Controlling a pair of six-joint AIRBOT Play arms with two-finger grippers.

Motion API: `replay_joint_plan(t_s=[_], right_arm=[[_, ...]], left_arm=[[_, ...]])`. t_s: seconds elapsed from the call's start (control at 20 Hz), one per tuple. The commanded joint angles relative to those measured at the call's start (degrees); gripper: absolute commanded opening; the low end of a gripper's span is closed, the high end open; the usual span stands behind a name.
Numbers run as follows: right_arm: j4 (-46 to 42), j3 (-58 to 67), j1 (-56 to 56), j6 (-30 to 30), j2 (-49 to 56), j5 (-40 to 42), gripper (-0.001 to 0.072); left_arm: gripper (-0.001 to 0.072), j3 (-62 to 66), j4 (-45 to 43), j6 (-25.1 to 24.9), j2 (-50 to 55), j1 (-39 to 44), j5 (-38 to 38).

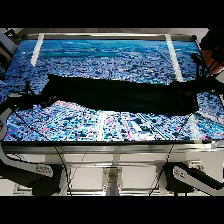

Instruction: Fold the clothes and pants, and hang the long-sleeved shirts on hangers.

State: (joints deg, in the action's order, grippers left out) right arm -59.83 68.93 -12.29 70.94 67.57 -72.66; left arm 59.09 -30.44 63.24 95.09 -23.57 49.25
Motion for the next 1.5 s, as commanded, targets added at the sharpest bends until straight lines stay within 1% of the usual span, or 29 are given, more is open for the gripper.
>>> replay_joint_plan(t_s=[0.0, 0.1, 0.25, 0.3, 0.4, 0.45, 0.5, 0.55, 0.6, 0.75, 0.8, 0.85, 0.95, 1.05, 1.1, 1.15, 1.25, 1.3, 1.35, 1.45], right_arm=[[0.2, -0.09, 0.66, 0.04, -0.04, 1.57, 0.0485], [0.31, -0.09, 0.66, 0.07, -0.02, 2.21, 0.0485], [0.28, -0.09, 0.66, 0.04, -0.02, 2.16, 0.0485], [0.28, -0.09, 0.66, 0.02, -0.02, 2.19, 0.0485], [0.26, -0.09, 0.66, 0.02, -0.02, 2.23, 0.0485], [0.26, -0.09, 0.66, 0.02, -0.02, 2.25, 0.0485], [0.26, -0.09, 0.66, 0.02, -0.02, 2.23, 0.0485], [0.26, -0.09, 0.66, 0.02, -0.02, 2.25, 0.0485], [0.26, -0.09, 0.66, 0.0, -0.02, 2.27, 0.0485], [0.26, -0.09, 0.66, 0.02, -0.02, 2.51, 0.0485], [0.26, -0.09, 0.66, 0.02, -0.02, 2.62, 0.0484], [0.26, -0.09, 0.66, 0.02, -0.02, 2.6, 0.0485], [0.26, -0.09, 0.63, 0.02, -0.04, 2.56, 0.0484], [0.28, -0.09, 0.66, 0.02, -0.04, 2.34, 0.0484], [0.26, -0.09, 0.66, 0.02, -0.04, 2.1, 0.0485], [0.31, -0.09, 0.66, 0.02, -0.04, 1.92, 0.0485], [0.92, -0.09, 0.66, 0.07, -0.04, 1.6, 0.0484], [1.86, -0.09, 0.66, 0.04, -0.04, 1.29, 0.0484], [2.84, -0.09, 0.66, 0.02, -0.04, 1.09, 0.0485], [4.31, -0.09, 0.66, -0.07, -0.04, 1.16, 0.0485]], left_arm=[[0.0469, -0.04, -0.39, 2.03, 0.04, 1.36, -1.92], [0.0469, -0.04, -0.39, 2.67, 0.22, 3.13, -5.14], [0.047, -0.02, -0.33, 5.75, 1.14, 5.84, -12.02], [0.047, -0.02, -0.26, 6.03, 1.66, 6.69, -14.08], [0.0469, 0.04, 2.71, 5.97, 2.27, 7.98, -17.77], [0.0453, 0.07, 4.81, 5.95, 2.27, 8.44, -19.69], [0.0249, 0.09, 6.84, 5.55, 2.27, 8.61, -20.74], [0.0085, 0.09, 8.41, 4.85, 2.27, 8.66, -21.42], [0.0051, 0.13, 9.01, 4.15, 2.27, 8.63, -21.64], [0.0051, 0.5, 9.07, 3.85, 2.25, 8.46, -21.62], [0.0021, 0.59, 9.07, 3.85, 2.16, 8.44, -21.51], [0.0024, 1.03, 9.05, 3.65, 1.95, 8.13, -20.28], [0.0022, 2.6, 9.01, 0.85, -0.07, 6.51, -16.13], [0.0022, 4.42, 7.1, 0.66, -4.92, 3.39, -11.85], [0.0021, 5.42, 3.87, 1.4, -7.82, 1.46, -9.22], [0.0021, 6.8, -2.43, 4.63, -10.95, -0.81, -5.46], [0.0021, 10.51, -21.18, 14.86, -16.31, -4.94, 3.43], [0.0021, 12.63, -30.77, 18.43, -18.56, -6.69, 8.74], [0.0021, 14.51, -37.2, 19.32, -20.28, -7.76, 13.4], [0.0021, 17.07, -45.13, 19.17, -22.71, -8.07, 20.48]])
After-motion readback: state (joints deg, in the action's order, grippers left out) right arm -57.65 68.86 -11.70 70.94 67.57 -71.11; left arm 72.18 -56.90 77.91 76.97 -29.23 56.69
